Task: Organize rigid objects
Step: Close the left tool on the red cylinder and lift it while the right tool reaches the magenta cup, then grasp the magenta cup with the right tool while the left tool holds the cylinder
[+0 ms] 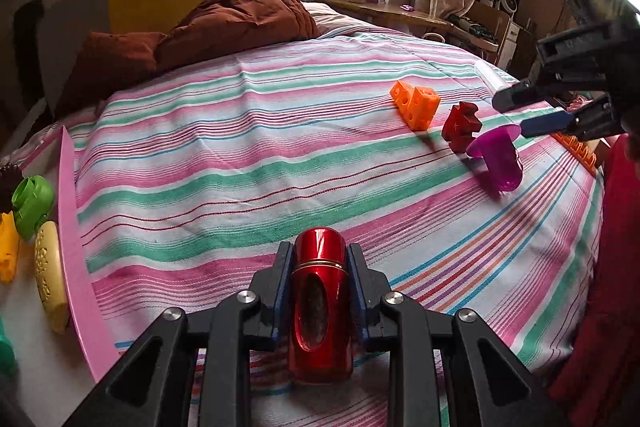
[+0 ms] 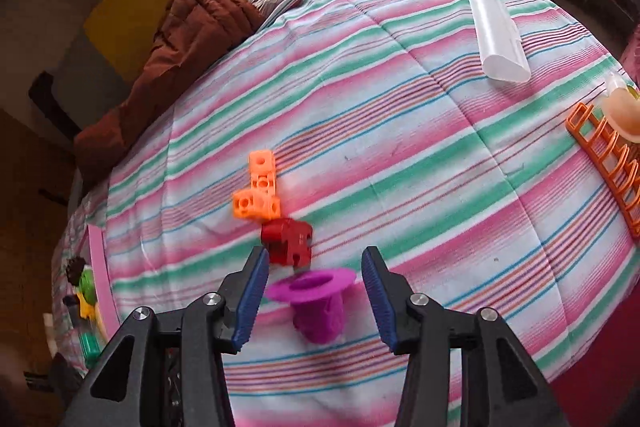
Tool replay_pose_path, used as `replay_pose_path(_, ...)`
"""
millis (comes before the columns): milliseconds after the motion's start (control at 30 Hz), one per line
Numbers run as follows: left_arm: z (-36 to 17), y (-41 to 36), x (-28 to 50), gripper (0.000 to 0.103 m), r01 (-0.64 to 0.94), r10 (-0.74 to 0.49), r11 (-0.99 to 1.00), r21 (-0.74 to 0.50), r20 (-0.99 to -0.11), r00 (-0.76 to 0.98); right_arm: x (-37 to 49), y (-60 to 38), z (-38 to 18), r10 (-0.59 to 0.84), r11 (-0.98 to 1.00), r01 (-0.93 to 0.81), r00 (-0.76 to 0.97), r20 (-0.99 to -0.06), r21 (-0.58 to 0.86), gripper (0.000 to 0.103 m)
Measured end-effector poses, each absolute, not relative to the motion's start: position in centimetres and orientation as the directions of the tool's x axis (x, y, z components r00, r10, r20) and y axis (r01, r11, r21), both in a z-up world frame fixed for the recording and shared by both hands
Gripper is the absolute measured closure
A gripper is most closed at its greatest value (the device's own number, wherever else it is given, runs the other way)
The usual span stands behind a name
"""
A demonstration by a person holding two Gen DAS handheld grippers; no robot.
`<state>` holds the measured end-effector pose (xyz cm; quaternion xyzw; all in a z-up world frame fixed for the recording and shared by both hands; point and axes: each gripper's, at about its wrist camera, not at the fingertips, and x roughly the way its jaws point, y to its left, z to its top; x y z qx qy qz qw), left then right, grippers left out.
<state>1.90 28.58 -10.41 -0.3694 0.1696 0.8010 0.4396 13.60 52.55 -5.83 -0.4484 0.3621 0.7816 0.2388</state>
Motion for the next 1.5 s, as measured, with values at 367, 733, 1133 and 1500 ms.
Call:
replay_pose_path(367, -10.4, 28.1, 2.0, 0.076, -0.828, 0.596, -0.557, -0.073, -0.729, -0.337, 10.0, 49.7, -9.2, 0.018, -0.723, -0.656, -0.331, -0.944, 0.216, 0.051)
replay_pose_path(733, -10.4, 28.0, 2.0, 0.076, -0.826, 0.604, -0.558, -0.085, -0.724, -0.333, 9.9, 48.8, -9.5, 0.016, -0.777, -0.597, -0.336, -0.942, 0.2, 0.062)
replay_pose_path(1133, -9.9, 27.4, 1.9, 0.077, -0.817, 0.604, -0.567, -0.111, -0.73, -0.32, 4.2, 44.5, -9.1, -0.036, -0.899, -0.37, -0.467, -0.884, 0.232, 0.062)
replay_pose_path(1500, -8.4, 26.0, 2.5, 0.077, -0.795, 0.592, -0.588, -0.15, -0.749, -0.297, 2.4, 43.1, -10.3, 0.058, -0.944, -0.314, -0.466, -0.883, 0.104, 0.065)
